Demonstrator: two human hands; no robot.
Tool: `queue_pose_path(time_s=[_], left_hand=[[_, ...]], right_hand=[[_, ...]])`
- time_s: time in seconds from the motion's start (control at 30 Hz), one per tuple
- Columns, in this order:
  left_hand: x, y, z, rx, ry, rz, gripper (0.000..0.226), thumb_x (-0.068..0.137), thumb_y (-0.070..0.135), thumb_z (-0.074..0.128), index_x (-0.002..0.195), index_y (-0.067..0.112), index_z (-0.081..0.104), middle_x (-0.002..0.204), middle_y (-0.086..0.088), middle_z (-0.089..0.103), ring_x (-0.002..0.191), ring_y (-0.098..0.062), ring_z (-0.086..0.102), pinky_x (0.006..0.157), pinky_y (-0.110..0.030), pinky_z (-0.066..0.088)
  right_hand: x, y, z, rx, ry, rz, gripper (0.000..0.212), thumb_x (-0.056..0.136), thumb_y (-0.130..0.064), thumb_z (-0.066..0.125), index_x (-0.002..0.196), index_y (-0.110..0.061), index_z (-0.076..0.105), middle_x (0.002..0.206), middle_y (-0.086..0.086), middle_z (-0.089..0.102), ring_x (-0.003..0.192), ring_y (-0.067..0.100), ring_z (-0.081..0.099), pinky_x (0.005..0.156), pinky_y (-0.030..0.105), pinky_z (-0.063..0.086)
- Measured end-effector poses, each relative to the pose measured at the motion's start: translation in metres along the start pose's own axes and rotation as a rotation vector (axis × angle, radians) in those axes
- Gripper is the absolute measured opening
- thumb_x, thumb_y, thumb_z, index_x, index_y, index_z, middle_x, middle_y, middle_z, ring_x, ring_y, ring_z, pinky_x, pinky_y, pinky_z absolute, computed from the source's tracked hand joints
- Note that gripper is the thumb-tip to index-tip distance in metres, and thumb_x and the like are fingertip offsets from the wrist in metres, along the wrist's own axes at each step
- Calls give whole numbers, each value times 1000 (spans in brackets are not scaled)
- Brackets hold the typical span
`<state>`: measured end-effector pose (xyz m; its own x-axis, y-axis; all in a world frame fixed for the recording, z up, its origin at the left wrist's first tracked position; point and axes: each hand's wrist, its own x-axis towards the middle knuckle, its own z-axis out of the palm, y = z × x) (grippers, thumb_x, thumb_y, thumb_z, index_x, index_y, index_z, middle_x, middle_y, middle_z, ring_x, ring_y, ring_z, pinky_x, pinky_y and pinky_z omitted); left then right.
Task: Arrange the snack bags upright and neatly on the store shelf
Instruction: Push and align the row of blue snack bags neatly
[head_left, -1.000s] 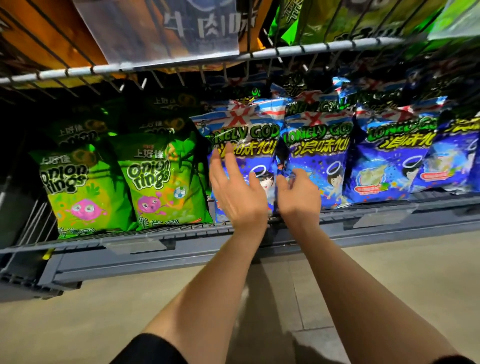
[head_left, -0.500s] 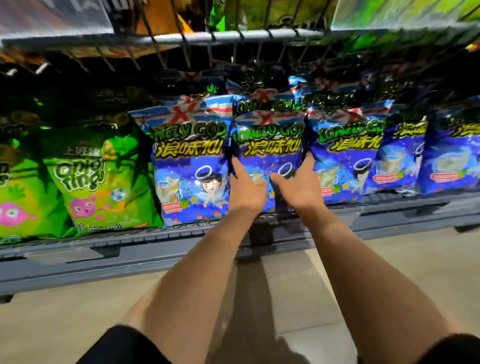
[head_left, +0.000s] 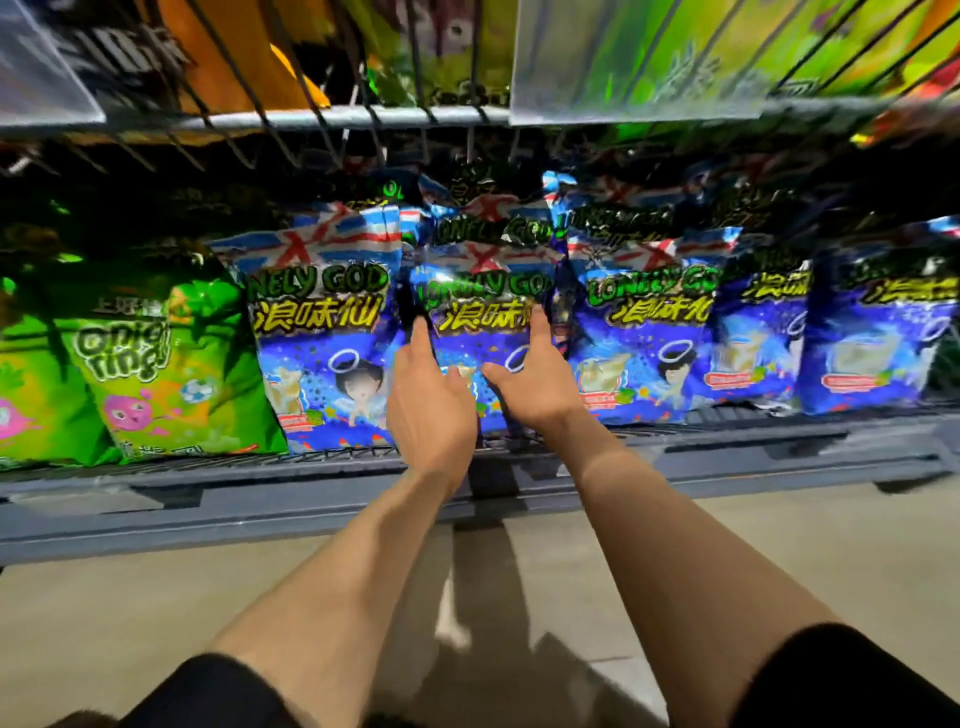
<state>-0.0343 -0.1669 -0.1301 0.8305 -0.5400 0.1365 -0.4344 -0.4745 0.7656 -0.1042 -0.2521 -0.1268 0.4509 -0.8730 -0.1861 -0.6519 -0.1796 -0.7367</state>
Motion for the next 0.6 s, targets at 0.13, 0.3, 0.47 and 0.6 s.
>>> queue_pose_path(time_s=[0.13,0.3,0.47,0.6], left_hand=[[-7,-4,-22,233,287,170,84,75,16,72,147,14,29,148,-19,30,136,-38,30,108,-46,29],[12,-23,-43,672,-150,171,109,75,42,74,150,36,-5,159,-6,-17,146,-34,-15,109,-69,13],[44,-27,-66,712,-236,164,107,71,48,75,147,45,0,159,-3,-18,144,-34,-22,103,-76,14],[39,-45,-69,755,-215,206,114,68,52,76,146,47,-7,158,-3,-21,143,-36,-22,102,-75,22]], right_hand=[[-25,11,-24,-128,157,-98,90,85,-31,64,151,-22,4,136,20,43,119,36,49,99,42,42],[-52,-10,3,-495,186,-431,86,84,-33,64,150,-34,9,159,15,-1,147,34,-2,117,55,13],[-32,-38,27,-562,100,-301,87,81,-33,67,146,-43,10,158,7,-11,144,38,-14,108,69,15],[-18,-26,27,-637,85,-313,85,82,-16,62,146,-43,12,159,6,-10,143,41,-12,109,65,20]])
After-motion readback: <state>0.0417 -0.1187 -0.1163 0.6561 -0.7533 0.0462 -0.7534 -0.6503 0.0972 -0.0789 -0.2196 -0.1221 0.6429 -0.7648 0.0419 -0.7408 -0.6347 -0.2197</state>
